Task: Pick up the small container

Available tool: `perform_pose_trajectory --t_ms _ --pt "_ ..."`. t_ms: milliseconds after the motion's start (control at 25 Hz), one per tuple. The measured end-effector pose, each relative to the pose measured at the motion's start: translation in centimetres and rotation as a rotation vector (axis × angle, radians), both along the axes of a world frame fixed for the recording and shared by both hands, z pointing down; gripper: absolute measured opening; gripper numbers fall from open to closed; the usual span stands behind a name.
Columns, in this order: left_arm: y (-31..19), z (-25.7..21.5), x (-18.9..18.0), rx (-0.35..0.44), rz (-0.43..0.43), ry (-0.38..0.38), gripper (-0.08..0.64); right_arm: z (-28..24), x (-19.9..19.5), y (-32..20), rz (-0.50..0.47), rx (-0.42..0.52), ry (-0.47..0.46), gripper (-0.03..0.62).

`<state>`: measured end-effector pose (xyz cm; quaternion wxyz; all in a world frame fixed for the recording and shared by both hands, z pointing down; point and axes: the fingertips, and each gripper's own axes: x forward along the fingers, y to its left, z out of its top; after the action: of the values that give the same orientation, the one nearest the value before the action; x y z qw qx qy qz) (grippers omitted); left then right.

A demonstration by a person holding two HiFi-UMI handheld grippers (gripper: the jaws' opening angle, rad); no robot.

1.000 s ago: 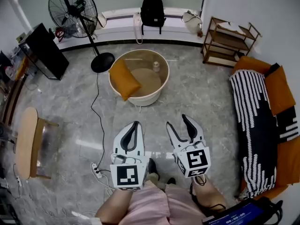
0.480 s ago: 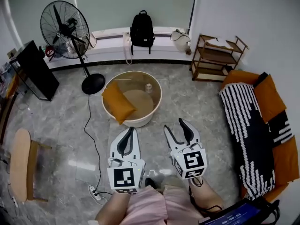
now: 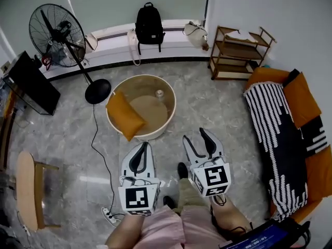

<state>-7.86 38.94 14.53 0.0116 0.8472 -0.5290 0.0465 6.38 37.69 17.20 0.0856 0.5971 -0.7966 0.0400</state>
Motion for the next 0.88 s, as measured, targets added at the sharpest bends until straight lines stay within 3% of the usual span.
perform_pose_trajectory --t_ms 160,560,880 --pt "-4.0 1.1 2.3 -0.048 -0.006 -0.027 0.012 1.4 2.3 -4.3 0.001 -0.024 -0.014 0.226" --pt "-15.1 1.3 7.8 -0.053 -0.049 -0.107 0.012 2.6 7.5 -16.0 -0.061 -0.045 -0.049 0.218" --pt "-19.5 0.5 6.7 -0.041 -0.139 -0.121 0.012 1.9 7.1 -22.0 -0.133 -0.033 -0.059 0.216"
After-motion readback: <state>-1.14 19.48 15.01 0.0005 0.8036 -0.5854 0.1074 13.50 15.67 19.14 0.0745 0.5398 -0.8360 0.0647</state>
